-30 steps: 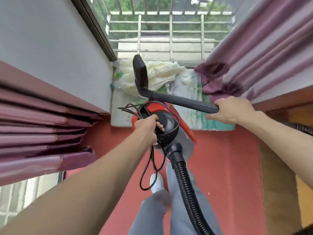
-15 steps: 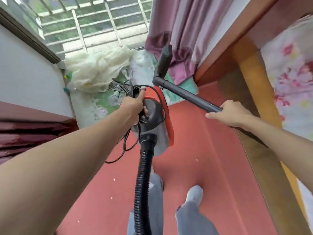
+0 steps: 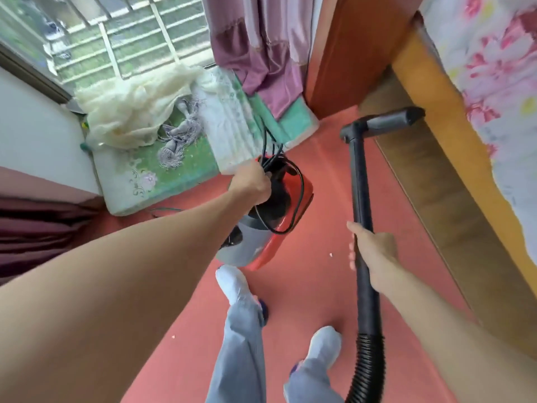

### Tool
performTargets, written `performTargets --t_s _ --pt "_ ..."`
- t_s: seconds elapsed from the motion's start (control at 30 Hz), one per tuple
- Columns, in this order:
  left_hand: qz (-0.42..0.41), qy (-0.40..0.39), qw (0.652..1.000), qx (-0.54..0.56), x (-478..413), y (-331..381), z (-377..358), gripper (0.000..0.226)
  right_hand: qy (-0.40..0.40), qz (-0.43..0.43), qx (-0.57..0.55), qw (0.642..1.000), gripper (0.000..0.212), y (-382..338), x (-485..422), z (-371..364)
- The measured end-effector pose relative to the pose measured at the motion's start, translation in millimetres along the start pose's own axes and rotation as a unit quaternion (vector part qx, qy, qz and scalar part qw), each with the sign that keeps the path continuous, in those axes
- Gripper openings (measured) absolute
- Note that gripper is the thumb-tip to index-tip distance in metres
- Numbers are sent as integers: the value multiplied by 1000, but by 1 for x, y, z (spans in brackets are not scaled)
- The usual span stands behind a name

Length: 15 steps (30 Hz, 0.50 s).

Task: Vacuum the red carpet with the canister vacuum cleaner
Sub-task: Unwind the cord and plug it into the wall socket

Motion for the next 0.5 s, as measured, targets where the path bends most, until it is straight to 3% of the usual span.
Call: performTargets --t_s 0.13,0.5 --pt "-6 -5 1000 -29 2 0 -75 29 -3 -37 -50 998 22 71 -40 -5" --pt "-5 -34 997 -62 -32 -83 -278 24 -13 -108 -113 988 17 235 -192 -40"
Point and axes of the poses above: each hand's wrist, its own x-axis away from the middle knuckle, its own z-axis out of the back of the hand, y = z × x, the point moved 9 cm from there along -x, towards the middle knuckle, and after that the axes turned 8 degrees about -z, right-handed, at the moved point
